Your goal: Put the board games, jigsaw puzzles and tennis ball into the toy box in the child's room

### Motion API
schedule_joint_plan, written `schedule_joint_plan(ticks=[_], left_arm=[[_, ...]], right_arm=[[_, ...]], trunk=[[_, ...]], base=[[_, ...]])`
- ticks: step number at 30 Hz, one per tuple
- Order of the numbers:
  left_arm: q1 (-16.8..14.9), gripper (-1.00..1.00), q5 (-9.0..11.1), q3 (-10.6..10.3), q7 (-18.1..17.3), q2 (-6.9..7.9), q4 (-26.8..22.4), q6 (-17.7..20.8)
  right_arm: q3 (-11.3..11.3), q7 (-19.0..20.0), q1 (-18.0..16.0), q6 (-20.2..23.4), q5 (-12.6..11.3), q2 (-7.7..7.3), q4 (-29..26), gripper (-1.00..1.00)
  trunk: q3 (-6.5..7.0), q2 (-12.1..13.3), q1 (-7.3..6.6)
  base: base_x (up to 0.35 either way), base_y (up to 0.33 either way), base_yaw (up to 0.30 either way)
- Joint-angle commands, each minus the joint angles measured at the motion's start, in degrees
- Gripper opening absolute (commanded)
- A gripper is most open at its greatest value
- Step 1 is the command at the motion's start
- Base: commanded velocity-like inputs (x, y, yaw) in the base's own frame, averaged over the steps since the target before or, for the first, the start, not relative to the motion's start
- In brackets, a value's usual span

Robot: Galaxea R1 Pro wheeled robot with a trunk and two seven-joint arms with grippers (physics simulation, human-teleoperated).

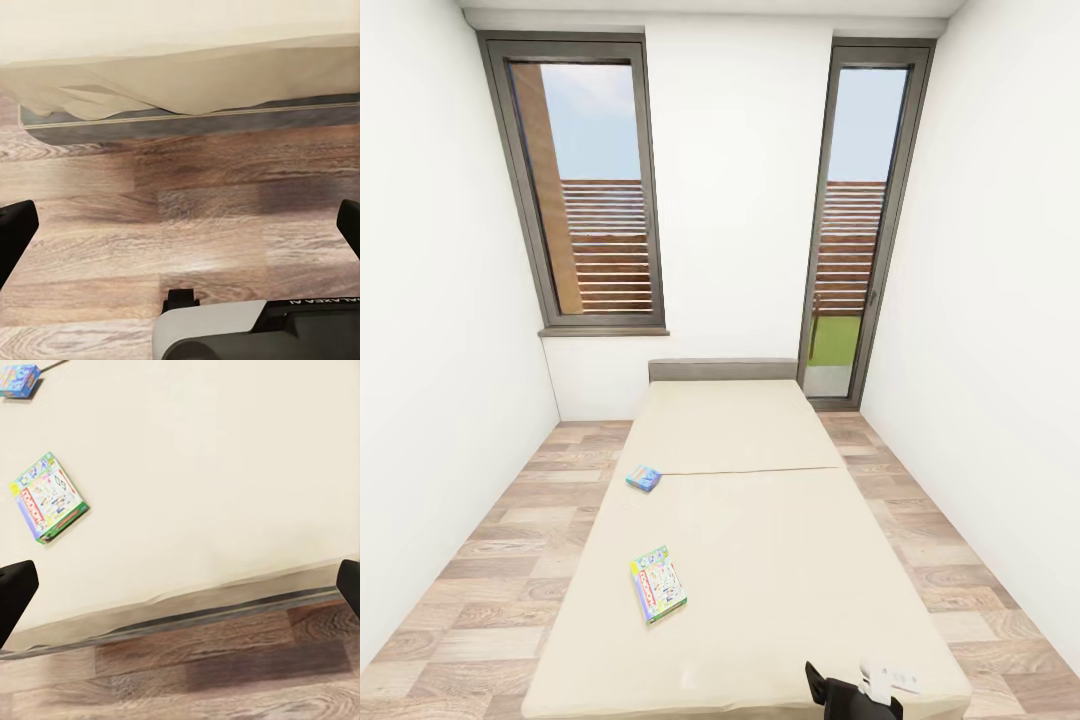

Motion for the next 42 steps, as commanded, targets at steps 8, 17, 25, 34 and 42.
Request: schedule_joint_plan(ticks=[8,17,25,34,42], left_arm=[[-0.01,1.00,-0.08,-0.14,-0.07,0.03,0.06,-0.21],[-0.01,1.00,0.24,0.25,-0.34,0.23,-0.50,0.00],[-0.04,1.00,0.52,0.37,-0.54,0.62,-3.45,0.83],[-0.09,1.00,0.71,0.58,-0.73,1.43,-11.34,8.61],[-0.14,1.00,0.86,2.55,-1.57,3.00,-18.43,17.00]], right_arm=[[-0.11,0.23,0.03,0.85,-0.25,0.06,-0.11,1.00],[-0.15,0.23,-0.38,5.28,-0.22,0.32,-3.61,1.00],[-0.09,-0.04,-5.51,15.14,-0.17,0.70,-6.09,1.00],[0.17,-0.11,-9.53,19.14,-0.16,1.00,-6.35,1.00],[0.17,-0.28,-11.58,20.10,-0.16,1.14,-6.36,1.00]], trunk=[[0.00,-0.03,0.02],[0.00,-0.03,0.02],[0.00,-0.03,0.02],[0.00,-0.03,0.02],[0.00,-0.03,0.02]], base=[[0.000,0.000,0.000],[0.000,0.000,0.000],[0.000,0.000,0.000],[0.000,0.000,0.000],[0.000,0.000,0.000]])
